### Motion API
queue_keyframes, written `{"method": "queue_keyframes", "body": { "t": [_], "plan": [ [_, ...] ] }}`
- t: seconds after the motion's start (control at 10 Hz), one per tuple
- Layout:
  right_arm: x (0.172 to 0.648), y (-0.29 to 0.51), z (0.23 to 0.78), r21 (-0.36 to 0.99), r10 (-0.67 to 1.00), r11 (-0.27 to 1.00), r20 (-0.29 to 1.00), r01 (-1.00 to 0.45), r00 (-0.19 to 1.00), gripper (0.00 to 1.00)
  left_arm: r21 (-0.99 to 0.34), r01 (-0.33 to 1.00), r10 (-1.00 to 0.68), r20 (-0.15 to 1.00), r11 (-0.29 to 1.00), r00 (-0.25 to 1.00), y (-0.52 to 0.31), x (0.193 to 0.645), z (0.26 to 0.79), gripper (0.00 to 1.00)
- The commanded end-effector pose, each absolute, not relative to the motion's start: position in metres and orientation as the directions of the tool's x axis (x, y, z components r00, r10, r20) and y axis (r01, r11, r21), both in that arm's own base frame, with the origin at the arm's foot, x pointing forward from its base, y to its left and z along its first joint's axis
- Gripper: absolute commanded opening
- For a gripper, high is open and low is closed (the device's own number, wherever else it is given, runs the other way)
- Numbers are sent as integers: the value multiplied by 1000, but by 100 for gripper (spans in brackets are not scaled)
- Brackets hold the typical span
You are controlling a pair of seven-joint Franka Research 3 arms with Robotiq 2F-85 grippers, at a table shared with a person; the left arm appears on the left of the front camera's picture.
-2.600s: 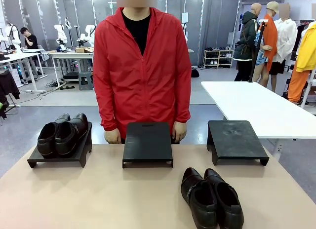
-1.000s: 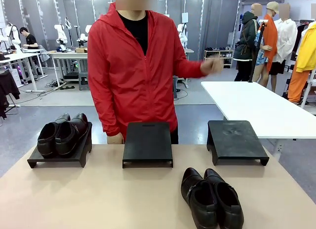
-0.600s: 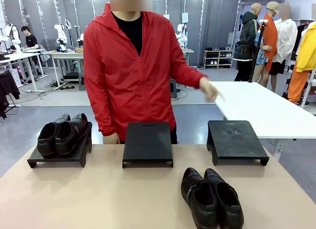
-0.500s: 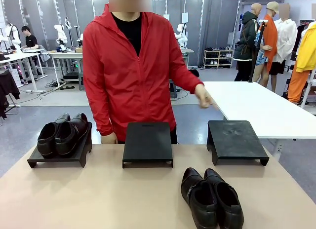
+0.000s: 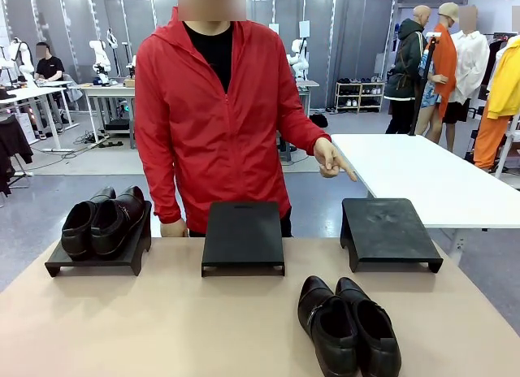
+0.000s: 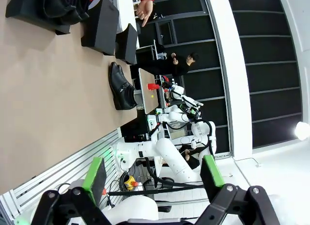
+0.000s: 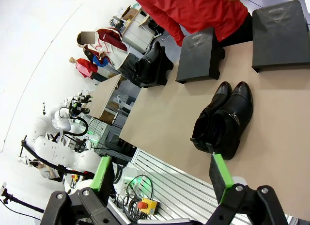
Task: Place the shoes on the stand as instructed by the person.
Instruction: Pick up another pair of Shoes and place it on the Shoes Stand indicated by the person.
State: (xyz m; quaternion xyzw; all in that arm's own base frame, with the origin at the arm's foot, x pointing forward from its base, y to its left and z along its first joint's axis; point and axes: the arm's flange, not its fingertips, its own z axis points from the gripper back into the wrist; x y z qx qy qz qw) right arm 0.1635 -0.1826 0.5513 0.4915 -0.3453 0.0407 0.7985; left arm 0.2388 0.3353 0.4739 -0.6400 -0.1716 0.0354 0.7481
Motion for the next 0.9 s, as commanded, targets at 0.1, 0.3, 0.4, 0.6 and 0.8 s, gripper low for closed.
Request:
{"method": "queue_keyframes", "body": {
  "t": [0.1,0.3,0.4,0.6,0.8],
  "plan": [
    [164,-184,553,748,-273,510,609,-425,745,100,-965,196,277,239,173,931,334,237,474,100],
    [164,-184,553,748,-273,510,609,-425,745,100,-965,196,277,239,173,931,334,237,474,100],
    [164,-184,553,748,-273,510,609,-425,745,100,-965,196,277,239,173,931,334,237,474,100],
    [179,-159,574,717,-158,602,540,-352,827,100,-965,196,277,239,173,931,334,237,474,100],
    [215,-102,617,708,-40,634,431,-311,901,100,-965,196,277,239,173,931,334,237,474,100]
  ]
}}
